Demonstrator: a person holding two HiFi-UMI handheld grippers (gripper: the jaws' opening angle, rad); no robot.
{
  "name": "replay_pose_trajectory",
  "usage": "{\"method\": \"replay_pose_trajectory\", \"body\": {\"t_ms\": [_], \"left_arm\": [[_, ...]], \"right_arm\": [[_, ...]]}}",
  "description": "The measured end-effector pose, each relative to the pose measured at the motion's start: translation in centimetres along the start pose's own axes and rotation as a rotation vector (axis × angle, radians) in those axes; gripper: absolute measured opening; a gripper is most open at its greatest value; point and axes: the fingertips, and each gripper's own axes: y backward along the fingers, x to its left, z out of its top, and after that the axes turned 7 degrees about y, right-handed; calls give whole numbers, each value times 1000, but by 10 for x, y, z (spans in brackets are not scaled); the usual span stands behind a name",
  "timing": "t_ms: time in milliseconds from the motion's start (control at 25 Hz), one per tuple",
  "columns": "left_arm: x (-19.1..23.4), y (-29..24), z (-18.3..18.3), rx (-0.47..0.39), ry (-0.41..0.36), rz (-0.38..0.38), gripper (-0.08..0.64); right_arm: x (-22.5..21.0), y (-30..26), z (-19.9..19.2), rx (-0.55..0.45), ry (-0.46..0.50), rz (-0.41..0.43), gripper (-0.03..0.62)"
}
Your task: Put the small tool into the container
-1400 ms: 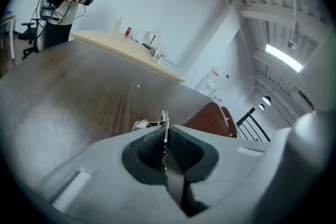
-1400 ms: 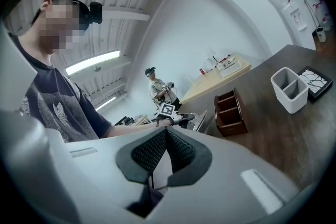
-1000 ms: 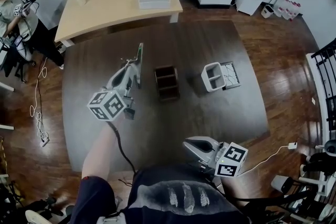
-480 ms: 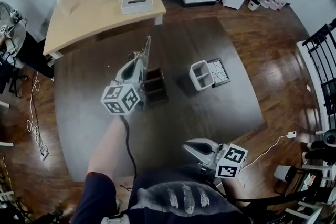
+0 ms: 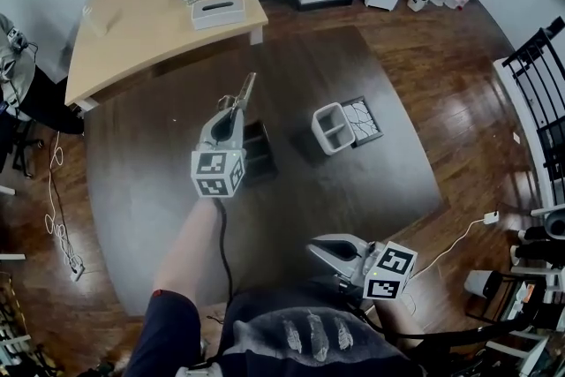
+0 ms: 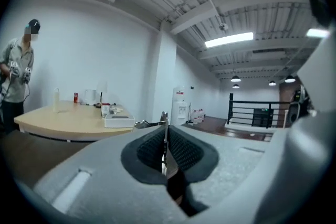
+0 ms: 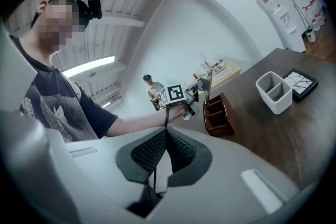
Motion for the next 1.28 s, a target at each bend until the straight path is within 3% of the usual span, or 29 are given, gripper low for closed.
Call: {"method": "replay_pose_trajectory", "body": {"t_ms": [280,480,800,1080,1280], "left_arm": [[-15,7,-18,30,-150,-18,11],[-20,20,-38,113,-229,-41,12],[-10,40,-63,212,-210,-22,12],[-15,39,-72,257,-262,-52,18],[-21,38,-64,231,-326,-72,57]], "right_arm": [[-4,-2,5,-7,8,-12,0],[-4,-8,2,-5,9,-1,0],[2,-14,3,10,20,23,0],[4,-20,2,10,20,29,0],[5,-24,2,9,17,28,0]]}}
